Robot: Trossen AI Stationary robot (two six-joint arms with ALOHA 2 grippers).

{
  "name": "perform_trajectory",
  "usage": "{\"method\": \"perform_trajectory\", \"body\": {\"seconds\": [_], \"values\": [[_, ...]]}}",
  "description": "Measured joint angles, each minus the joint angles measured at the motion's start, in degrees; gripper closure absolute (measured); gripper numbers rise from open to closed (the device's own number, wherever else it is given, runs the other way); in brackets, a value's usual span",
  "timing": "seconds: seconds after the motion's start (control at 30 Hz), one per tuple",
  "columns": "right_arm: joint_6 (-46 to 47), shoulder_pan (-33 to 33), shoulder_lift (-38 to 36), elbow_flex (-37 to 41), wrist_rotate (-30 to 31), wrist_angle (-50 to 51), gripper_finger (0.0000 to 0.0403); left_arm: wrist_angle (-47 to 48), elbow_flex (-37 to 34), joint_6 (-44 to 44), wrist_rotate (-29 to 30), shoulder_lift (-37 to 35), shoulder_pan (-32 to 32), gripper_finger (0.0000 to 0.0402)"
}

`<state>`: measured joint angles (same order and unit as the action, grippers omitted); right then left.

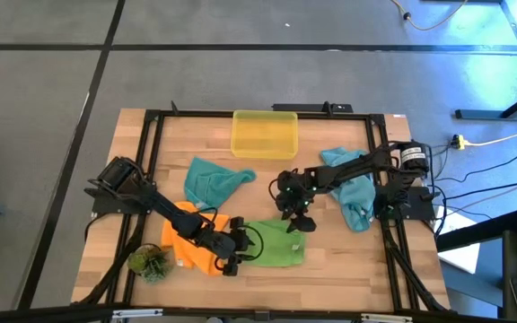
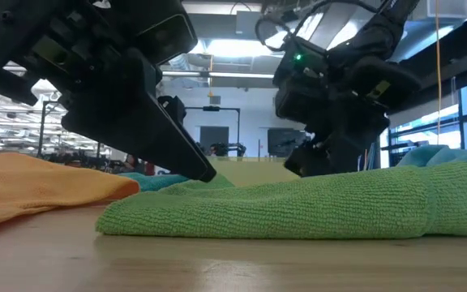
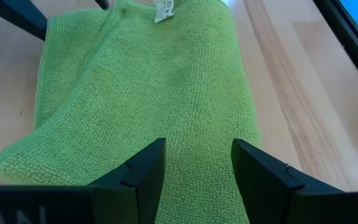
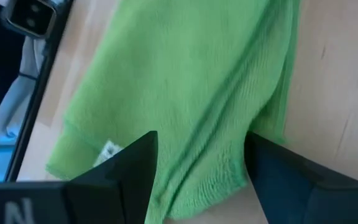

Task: Fold microfiber towels
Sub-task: Fold the green microfiber cloth

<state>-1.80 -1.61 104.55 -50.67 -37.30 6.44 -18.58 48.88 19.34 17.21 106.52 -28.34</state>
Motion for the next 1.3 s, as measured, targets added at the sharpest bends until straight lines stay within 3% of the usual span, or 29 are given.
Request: {"method": "perform_trajectory", "body": {"seconds": [0.73,1.17,1.3], "values": [[-0.49,-0.03,-0.5,-0.07,-5.39,15.22,0.0167,1.29,-0.02,1.07,0.24,0.0,-0.04,0.0225],[-1.77,-0.28,-2.29,-0.11,-1.88,23.37,0.0167,2.22,-0.04,1.28,0.28,0.0,-0.02,0.0225],[-1.86,-0.44,-6.76,-0.44,6.03,27.23,0.0167,2.31,-0.04,1.3,0.38,0.0,0.25,0.0225]]}}
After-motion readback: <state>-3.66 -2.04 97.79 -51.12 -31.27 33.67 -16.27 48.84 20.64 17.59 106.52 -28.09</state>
